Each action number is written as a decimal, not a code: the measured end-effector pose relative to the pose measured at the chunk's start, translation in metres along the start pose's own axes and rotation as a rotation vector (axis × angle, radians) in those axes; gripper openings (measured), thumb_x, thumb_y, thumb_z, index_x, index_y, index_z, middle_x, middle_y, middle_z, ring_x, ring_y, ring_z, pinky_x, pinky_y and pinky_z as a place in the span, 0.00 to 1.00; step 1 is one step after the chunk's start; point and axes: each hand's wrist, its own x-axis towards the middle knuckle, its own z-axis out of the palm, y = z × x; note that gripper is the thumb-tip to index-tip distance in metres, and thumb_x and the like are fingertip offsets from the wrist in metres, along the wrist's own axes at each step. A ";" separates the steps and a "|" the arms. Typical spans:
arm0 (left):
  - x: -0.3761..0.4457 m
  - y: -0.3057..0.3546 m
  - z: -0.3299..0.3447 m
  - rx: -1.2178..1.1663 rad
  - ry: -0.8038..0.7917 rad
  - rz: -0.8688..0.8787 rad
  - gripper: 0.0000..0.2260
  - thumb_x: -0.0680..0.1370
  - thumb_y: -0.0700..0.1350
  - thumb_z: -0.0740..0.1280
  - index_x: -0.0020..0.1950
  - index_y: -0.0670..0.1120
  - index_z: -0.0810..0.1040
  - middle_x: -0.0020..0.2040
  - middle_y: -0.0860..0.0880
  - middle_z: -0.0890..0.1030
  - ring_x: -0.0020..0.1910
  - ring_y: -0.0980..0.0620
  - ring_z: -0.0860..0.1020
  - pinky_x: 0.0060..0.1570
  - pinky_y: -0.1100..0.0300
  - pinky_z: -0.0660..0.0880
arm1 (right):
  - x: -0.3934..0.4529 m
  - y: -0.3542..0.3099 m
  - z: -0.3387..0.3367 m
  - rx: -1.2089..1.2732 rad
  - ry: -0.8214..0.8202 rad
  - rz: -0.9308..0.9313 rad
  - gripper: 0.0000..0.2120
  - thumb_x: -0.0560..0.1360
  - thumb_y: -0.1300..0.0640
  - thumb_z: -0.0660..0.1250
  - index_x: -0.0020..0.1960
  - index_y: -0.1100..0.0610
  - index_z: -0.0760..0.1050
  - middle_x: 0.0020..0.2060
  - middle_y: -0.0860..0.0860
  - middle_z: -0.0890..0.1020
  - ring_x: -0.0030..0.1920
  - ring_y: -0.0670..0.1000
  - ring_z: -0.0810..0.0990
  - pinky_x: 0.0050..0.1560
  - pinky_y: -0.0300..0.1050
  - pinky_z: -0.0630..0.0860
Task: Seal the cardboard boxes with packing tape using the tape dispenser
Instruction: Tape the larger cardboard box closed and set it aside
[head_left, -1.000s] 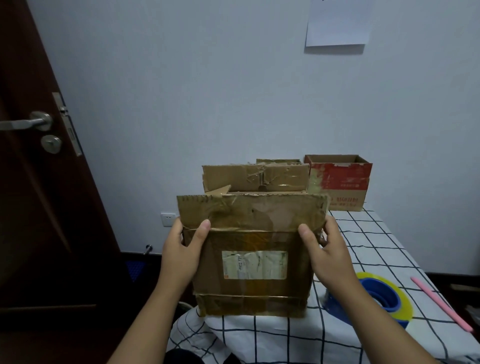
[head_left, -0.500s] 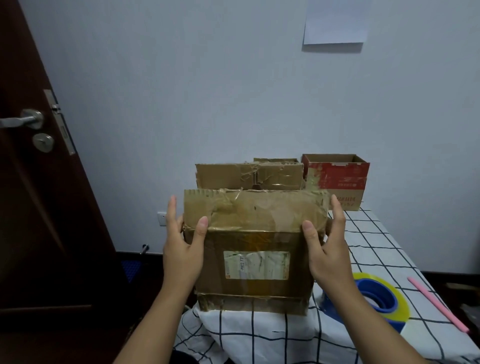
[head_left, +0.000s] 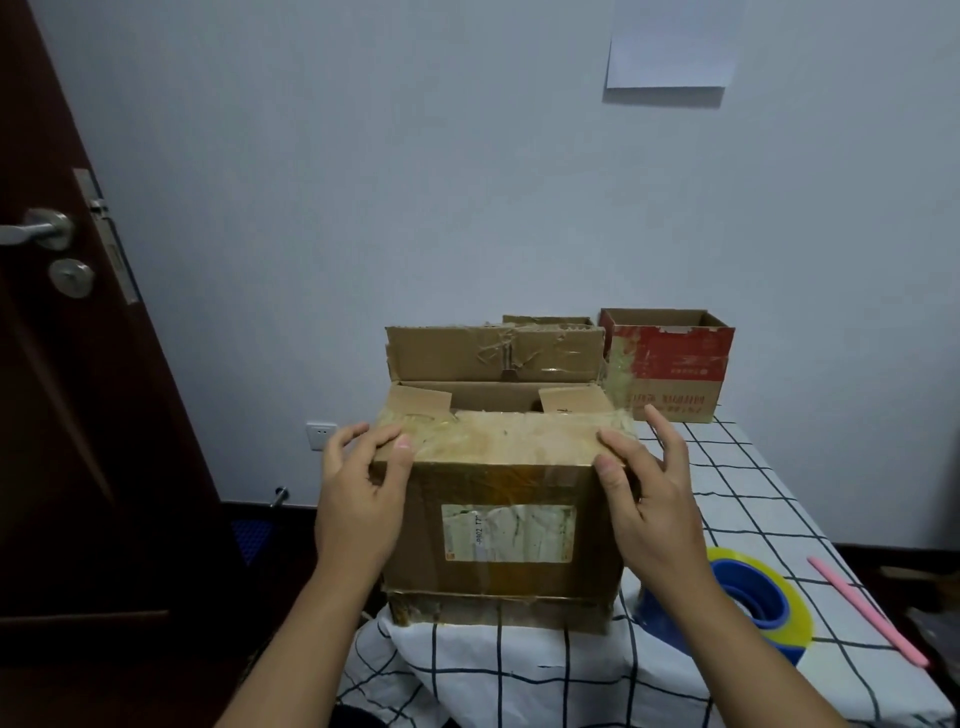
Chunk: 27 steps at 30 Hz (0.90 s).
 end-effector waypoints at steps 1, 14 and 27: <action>0.002 0.000 -0.001 0.011 -0.005 0.005 0.13 0.79 0.57 0.63 0.59 0.53 0.79 0.62 0.55 0.69 0.57 0.59 0.70 0.43 0.73 0.62 | 0.001 0.000 -0.001 0.009 -0.016 0.007 0.20 0.77 0.36 0.56 0.64 0.41 0.75 0.75 0.38 0.58 0.68 0.37 0.64 0.55 0.36 0.65; 0.117 0.035 -0.005 0.545 -0.517 0.296 0.46 0.70 0.62 0.66 0.79 0.59 0.41 0.80 0.54 0.38 0.79 0.49 0.38 0.75 0.45 0.42 | 0.004 0.002 0.000 -0.013 -0.064 0.029 0.21 0.72 0.32 0.61 0.62 0.38 0.73 0.74 0.33 0.57 0.65 0.20 0.49 0.61 0.48 0.66; 0.061 0.036 -0.006 0.727 -0.636 0.305 0.55 0.61 0.85 0.37 0.77 0.52 0.64 0.78 0.52 0.63 0.75 0.50 0.62 0.71 0.48 0.61 | 0.006 -0.002 -0.002 -0.055 -0.090 0.047 0.23 0.73 0.31 0.59 0.64 0.39 0.71 0.70 0.41 0.66 0.67 0.39 0.64 0.59 0.44 0.69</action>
